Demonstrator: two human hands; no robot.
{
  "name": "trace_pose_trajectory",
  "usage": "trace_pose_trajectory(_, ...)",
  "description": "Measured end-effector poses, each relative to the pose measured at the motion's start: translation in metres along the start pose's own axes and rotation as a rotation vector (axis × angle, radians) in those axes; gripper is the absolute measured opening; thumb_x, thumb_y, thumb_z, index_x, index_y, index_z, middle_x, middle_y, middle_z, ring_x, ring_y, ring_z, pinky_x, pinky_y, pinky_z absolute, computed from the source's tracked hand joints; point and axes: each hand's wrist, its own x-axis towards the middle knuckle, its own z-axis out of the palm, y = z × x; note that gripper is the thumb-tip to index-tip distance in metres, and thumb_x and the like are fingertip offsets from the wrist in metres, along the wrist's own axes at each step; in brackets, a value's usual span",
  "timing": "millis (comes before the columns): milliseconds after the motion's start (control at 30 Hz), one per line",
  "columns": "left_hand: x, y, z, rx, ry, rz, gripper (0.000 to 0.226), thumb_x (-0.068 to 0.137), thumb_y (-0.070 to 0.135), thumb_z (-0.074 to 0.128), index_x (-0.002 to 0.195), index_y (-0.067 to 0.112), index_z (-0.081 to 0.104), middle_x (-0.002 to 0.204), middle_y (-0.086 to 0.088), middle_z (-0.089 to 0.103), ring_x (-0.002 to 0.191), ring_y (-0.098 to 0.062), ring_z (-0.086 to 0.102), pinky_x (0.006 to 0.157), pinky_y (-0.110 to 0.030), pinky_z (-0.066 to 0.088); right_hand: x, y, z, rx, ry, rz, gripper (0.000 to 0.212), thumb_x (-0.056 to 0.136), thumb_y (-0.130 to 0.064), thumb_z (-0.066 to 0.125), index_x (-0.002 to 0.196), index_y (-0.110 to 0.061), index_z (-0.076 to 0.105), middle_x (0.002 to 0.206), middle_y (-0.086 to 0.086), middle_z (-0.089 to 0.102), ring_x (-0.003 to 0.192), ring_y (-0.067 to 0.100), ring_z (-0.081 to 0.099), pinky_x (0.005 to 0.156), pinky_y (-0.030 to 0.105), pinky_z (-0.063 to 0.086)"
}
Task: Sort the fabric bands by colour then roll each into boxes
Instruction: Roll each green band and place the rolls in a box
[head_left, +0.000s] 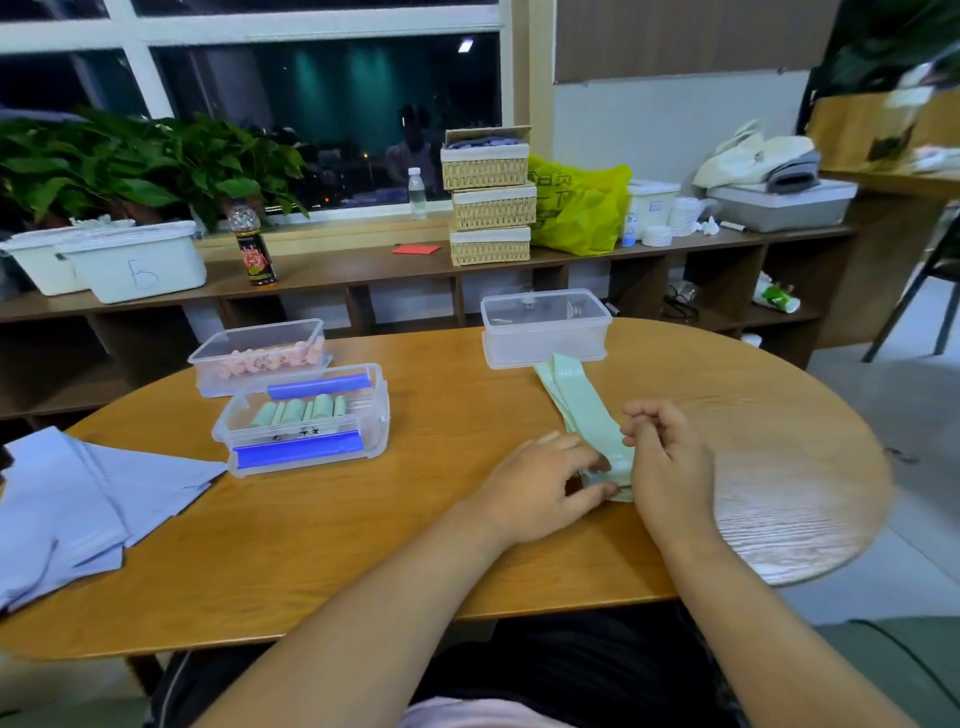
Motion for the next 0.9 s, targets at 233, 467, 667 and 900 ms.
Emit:
trace_pose_trajectory(233,0.004,-0.002,0.006,0.062,0.083,0.035,0.017,0.107,0.033,0.056,0.111,0.024,0.07,0.108,0.01,0.064,0.101,-0.012,0.052,0.088,-0.039,0.049,-0.002,-0.001,0.004,-0.038,-0.036,0.005,0.03,0.105,-0.012,0.051,0.099,-0.035,0.069,0.09,-0.01,0.07,0.08,0.009,0.064,0.071,0.039,0.053)
trace_pose_trajectory(467,-0.029,-0.044,-0.021,0.276,0.157,-0.001,0.028,0.113,0.042,0.041,0.115,0.026,0.064,0.112,0.011,0.061,0.104,-0.013,0.055,0.088,-0.037,0.047,-0.008,-0.004,0.005,-0.022,-0.098,-0.075,0.028,0.105,-0.014,0.054,0.101,-0.035,0.071,0.094,-0.012,0.07,0.08,0.01,0.063,0.069,0.033,0.048)
trace_pose_trajectory(667,-0.085,-0.062,-0.055,0.369,0.231,-0.061,0.011,0.104,0.031,0.057,0.095,0.024,0.061,0.1,0.011,0.058,0.093,-0.013,0.054,0.081,-0.03,0.041,-0.022,-0.009,0.024,-0.14,-0.313,-0.163,0.026,0.104,-0.012,0.06,0.101,-0.034,0.073,0.081,-0.011,0.067,0.069,0.012,0.062,0.062,0.024,0.045)
trace_pose_trajectory(900,-0.113,-0.056,-0.072,0.295,0.133,-0.161,0.012,0.093,0.031,0.056,0.083,0.026,0.053,0.092,0.013,0.054,0.088,-0.008,0.049,0.081,-0.029,0.044,-0.034,-0.021,0.077,-0.556,-0.516,-0.161,0.037,0.106,-0.035,0.052,0.141,-0.025,0.057,0.129,-0.001,0.063,0.113,0.016,0.06,0.094,0.033,0.049)
